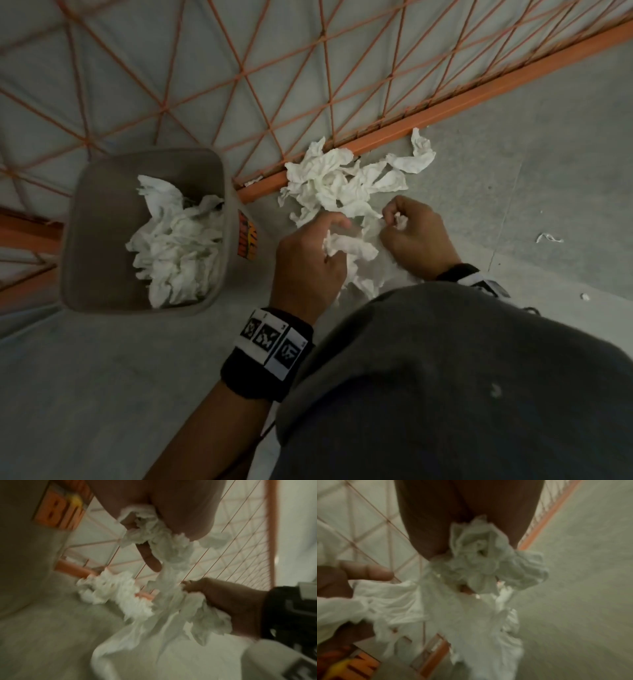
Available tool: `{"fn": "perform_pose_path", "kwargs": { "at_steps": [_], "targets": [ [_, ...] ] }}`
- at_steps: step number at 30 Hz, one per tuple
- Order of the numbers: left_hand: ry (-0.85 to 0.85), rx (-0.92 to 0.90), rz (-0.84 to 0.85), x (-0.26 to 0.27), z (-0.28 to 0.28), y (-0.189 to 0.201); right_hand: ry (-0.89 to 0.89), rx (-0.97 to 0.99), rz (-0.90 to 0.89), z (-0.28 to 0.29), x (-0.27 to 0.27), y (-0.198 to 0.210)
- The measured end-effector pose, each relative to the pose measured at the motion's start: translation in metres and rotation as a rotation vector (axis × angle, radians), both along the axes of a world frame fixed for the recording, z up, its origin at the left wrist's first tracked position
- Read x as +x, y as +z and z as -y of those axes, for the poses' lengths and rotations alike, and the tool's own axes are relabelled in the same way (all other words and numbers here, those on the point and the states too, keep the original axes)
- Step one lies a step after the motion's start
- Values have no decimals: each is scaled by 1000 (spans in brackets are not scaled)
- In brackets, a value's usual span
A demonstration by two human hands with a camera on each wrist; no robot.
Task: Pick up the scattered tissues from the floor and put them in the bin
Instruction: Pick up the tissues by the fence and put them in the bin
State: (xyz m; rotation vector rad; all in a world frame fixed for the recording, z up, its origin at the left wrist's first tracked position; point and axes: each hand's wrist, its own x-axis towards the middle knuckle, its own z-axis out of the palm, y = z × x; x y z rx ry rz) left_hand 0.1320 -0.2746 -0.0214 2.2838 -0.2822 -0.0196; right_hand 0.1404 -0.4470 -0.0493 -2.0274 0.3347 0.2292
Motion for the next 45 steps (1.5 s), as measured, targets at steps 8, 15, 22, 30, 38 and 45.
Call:
{"fn": "perform_pose_path", "kwargs": {
  "at_steps": [8, 15, 22, 30, 38, 45],
  "targets": [
    [28, -145, 178, 16, -33, 110, 284, 294, 233, -53, 52, 134],
    [98, -227, 60, 25, -115, 160, 433, 807, 168, -142, 85, 183],
    [209, 85, 39, 24, -187, 114, 570, 499, 135, -212, 92, 146],
    [-42, 579, -367, 14, -207, 80, 964, -306, 152, -205, 84, 118],
    [139, 199, 226, -13, -151, 154, 634, 69, 315, -132, 87, 170],
    [-62, -116, 146, 8, -42, 82, 146, 159, 183, -46, 83, 95]
  ]
}}
